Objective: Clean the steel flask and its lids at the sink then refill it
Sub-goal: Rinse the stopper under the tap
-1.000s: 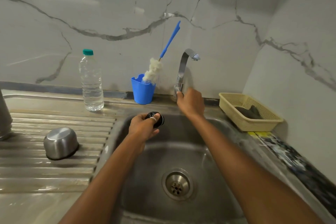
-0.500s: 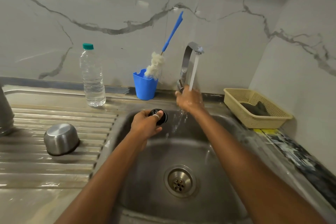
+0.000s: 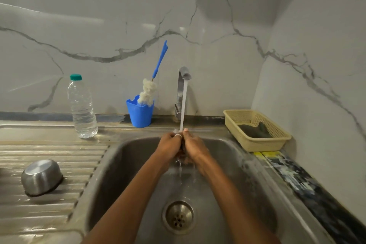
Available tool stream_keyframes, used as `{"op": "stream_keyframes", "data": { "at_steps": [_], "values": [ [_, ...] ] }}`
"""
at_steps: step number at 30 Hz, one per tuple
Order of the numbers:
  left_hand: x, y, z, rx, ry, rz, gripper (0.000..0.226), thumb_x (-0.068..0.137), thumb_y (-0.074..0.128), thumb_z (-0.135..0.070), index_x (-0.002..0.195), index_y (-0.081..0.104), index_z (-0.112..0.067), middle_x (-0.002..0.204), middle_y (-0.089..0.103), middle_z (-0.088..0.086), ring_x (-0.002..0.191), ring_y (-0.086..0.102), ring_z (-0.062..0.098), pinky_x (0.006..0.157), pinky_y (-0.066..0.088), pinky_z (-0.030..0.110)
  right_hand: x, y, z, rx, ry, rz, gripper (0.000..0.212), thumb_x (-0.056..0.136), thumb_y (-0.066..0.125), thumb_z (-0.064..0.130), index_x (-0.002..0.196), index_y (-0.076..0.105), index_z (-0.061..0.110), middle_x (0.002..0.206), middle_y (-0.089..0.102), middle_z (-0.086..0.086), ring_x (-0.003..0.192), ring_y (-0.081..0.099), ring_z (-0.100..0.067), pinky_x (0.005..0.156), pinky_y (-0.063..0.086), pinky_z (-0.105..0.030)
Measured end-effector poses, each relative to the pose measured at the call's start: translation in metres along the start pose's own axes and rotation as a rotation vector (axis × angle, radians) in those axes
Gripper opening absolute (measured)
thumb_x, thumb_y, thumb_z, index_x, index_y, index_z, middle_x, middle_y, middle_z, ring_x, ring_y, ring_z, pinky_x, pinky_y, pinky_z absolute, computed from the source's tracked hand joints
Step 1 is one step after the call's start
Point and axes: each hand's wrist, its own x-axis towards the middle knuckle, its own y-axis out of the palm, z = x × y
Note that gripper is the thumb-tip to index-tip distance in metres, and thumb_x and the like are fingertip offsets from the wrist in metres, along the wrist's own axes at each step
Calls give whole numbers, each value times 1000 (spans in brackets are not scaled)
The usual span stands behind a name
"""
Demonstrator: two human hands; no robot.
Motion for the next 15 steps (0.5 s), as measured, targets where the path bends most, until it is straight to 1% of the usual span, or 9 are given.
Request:
{"op": "stream_keyframes", "data": {
  "at_steps": [1, 3, 5, 7, 9, 10, 12, 13, 15],
  "values": [
    [4, 6, 0, 29, 5, -3, 29, 104, 47, -27, 117, 65, -8, 108, 72, 19, 92, 70, 27, 73, 58, 37, 4, 1, -3, 65, 34, -9, 52, 103, 33, 61, 116, 70, 26, 105, 74, -5, 97, 71, -20, 94, 58, -44],
    [13, 13, 1, 103, 15, -30, 39, 104, 42, -39, 119, 62, -8, 112, 70, 20, 91, 68, 25, 72, 56, 36, 9, 2, -6, 129, 67, -32, 49, 101, 41, 61, 115, 70, 24, 100, 76, -4, 92, 73, -18, 92, 59, -42],
    [19, 20, -4, 194, 47, -63, 47, 106, 35, -47, 108, 64, -10, 103, 70, 16, 86, 67, 23, 71, 52, 34, 15, 1, -7, 180, 86, -65, 40, 100, 50, 54, 113, 70, 22, 94, 77, -3, 88, 74, -19, 88, 61, -40],
    [19, 25, -12, 256, 84, -87, 47, 109, 34, -47, 99, 63, -11, 92, 68, 9, 81, 63, 18, 68, 46, 29, 22, 1, -7, 297, 104, -38, 38, 98, 57, 50, 114, 70, 18, 99, 77, -8, 92, 75, -26, 87, 61, -44],
    [21, 26, -15, 270, 103, -88, 45, 109, 36, -45, 104, 63, -8, 92, 67, 7, 81, 61, 16, 67, 43, 28, 19, 0, -4, 415, 133, 3, 33, 99, 59, 43, 107, 74, 15, 97, 78, -11, 93, 75, -27, 85, 62, -42],
    [21, 25, -15, 270, 116, -86, 43, 109, 37, -43, 106, 63, -8, 94, 67, 7, 85, 62, 17, 71, 44, 30, 18, -2, -4, 453, 154, 12, 31, 101, 58, 41, 104, 76, 15, 92, 79, -10, 90, 75, -25, 80, 63, -39],
    [18, 19, -14, 240, 120, -70, 41, 109, 36, -42, 104, 64, -11, 100, 70, 11, 94, 66, 22, 83, 52, 36, 17, -6, -3, 493, 180, 33, 29, 102, 56, 35, 105, 75, 13, 89, 78, -11, 83, 75, -23, 71, 62, -34],
    [15, 14, -12, 194, 107, -53, 42, 110, 35, -42, 104, 65, -12, 101, 71, 14, 94, 68, 24, 85, 55, 38, 15, -8, -2, 505, 192, 40, 29, 102, 55, 33, 107, 72, 10, 89, 77, -13, 77, 73, -21, 66, 61, -33],
    [3, 4, -10, 69, 59, 0, 44, 110, 33, -42, 109, 67, -13, 100, 74, 16, 92, 71, 24, 80, 60, 36, 12, -14, 1, 526, 234, 47, 28, 101, 54, 30, 107, 66, 6, 87, 72, -15, 65, 66, -17, 56, 56, -27]
  ]
}}
